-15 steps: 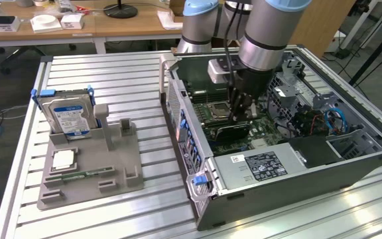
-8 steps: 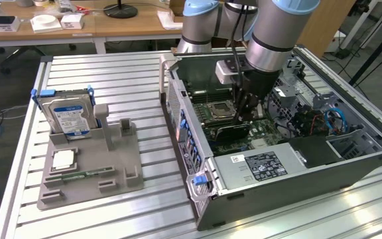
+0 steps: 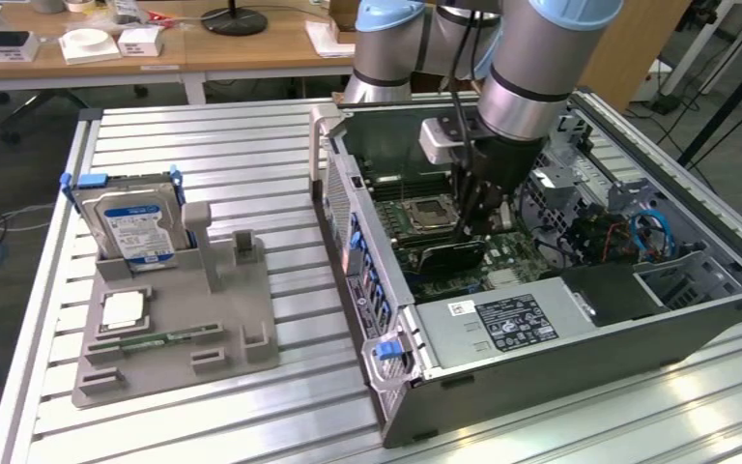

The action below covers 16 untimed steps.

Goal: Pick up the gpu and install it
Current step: 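Press down on the gpu until it lock into place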

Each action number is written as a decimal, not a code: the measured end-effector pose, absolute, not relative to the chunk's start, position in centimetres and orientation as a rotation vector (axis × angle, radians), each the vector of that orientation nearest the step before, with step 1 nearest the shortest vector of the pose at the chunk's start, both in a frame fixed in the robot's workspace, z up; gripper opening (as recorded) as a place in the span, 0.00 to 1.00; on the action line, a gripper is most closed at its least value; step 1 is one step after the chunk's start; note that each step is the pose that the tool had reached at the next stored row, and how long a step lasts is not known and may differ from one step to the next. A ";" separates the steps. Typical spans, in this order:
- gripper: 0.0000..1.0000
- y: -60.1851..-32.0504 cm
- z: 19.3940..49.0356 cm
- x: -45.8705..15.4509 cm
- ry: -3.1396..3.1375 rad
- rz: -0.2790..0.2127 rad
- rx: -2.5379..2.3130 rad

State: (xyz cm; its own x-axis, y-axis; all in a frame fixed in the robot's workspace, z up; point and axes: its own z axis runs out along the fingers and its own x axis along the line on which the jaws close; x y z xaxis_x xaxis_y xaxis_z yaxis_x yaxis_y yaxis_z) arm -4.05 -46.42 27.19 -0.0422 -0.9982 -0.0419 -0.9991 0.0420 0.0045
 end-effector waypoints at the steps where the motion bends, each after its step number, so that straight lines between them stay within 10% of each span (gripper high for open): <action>1: 0.11 -46.4 27.0 -4.1 2.248 0.050 -2.155; 16: 0.11 -46.5 27.4 -4.2 2.240 0.068 -2.147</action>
